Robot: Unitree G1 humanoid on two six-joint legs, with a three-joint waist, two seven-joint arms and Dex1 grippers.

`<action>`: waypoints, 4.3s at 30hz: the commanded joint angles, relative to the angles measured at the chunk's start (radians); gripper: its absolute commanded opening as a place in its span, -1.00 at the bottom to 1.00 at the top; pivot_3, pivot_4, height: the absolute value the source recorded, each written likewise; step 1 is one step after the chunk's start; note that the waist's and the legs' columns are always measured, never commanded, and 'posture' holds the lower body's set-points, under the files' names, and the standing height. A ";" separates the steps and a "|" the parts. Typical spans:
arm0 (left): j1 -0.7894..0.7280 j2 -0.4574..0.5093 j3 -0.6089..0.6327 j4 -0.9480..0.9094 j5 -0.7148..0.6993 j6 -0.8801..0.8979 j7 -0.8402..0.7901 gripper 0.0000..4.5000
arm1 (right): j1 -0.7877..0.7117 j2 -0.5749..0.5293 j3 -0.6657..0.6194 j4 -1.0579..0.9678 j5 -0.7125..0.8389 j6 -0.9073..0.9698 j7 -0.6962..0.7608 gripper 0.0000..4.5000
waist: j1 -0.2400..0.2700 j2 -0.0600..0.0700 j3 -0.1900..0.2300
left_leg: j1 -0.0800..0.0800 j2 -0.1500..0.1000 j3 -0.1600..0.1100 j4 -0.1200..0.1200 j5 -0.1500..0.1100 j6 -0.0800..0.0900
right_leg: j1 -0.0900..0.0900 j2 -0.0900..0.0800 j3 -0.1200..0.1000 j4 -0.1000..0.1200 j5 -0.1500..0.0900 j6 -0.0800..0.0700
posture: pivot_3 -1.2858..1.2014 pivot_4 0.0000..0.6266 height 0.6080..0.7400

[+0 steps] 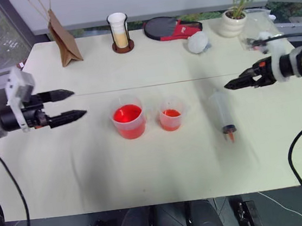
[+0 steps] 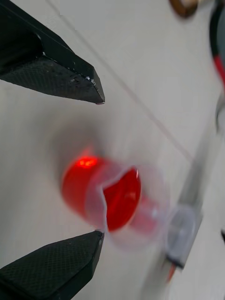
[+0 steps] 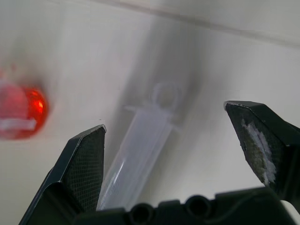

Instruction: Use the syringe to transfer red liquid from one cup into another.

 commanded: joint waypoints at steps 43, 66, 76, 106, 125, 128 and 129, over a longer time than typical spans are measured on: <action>-0.226 -0.065 -0.019 0.271 0.086 -0.153 0.047 1.00 | -0.175 0.637 -0.503 -0.402 0.501 -0.316 -0.391 -0.39 | -0.028 -0.007 -0.003 | 0.004 0.002 0.000 0.000 0.001 -0.002 | 0.003 0.003 0.000 0.002 0.000 0.000 | 0.03 -0.52 0.99; -0.350 -0.065 0.073 0.072 -0.054 0.008 0.177 1.00 | 0.262 0.944 -0.128 -0.434 0.334 -0.726 -0.376 -0.39 | -0.030 -0.006 -0.002 | 0.002 0.004 -0.007 0.000 0.003 -0.005 | -0.001 0.012 0.010 0.004 0.000 0.000 | 0.03 -0.52 0.99; -0.468 -0.131 -0.063 0.229 0.072 -0.126 0.106 1.00 | 0.272 0.968 -0.105 -0.367 0.282 -0.823 -0.376 -0.39 | -0.031 -0.006 -0.002 | 0.002 0.007 -0.006 -0.002 0.005 -0.008 | 0.000 0.015 0.011 0.004 0.000 0.000 | 0.03 -0.52 0.99; -0.634 -0.198 -0.034 0.395 0.091 -0.178 0.025 -0.74 | 0.374 1.041 0.006 -0.297 0.130 -0.960 -0.412 -0.39 | -0.031 -0.006 -0.002 | 0.002 0.008 -0.006 -0.002 0.005 -0.008 | -0.001 0.016 0.012 0.004 0.000 0.000 | 0.03 -0.52 0.99; -0.492 -0.092 -0.026 0.355 0.097 -0.125 -0.025 0.48 | 0.267 1.038 -0.150 -0.399 0.278 -0.858 -0.495 -0.39 | -0.042 -0.006 -0.002 | 0.002 0.009 -0.006 -0.003 0.005 -0.009 | -0.001 0.017 0.012 0.004 0.000 0.000 | 0.03 -0.52 0.99; -0.377 -0.052 0.021 0.282 0.066 -0.078 -0.023 0.48 | 0.249 1.017 -0.184 -0.487 0.332 -0.774 -0.519 -0.39 | -0.043 -0.005 -0.002 | 0.002 0.009 -0.006 -0.003 0.005 -0.009 | -0.001 0.017 0.012 0.004 0.000 0.000 | 0.03 -0.52 0.99; -0.339 -0.044 0.039 0.260 0.053 -0.061 -0.021 0.48 | 0.247 1.015 -0.190 -0.507 0.345 -0.751 -0.528 -0.39 | -0.041 -0.005 -0.002 | 0.002 0.009 -0.007 -0.003 0.005 -0.009 | -0.001 0.017 0.012 0.004 0.000 0.000 | 0.03 -0.52 0.99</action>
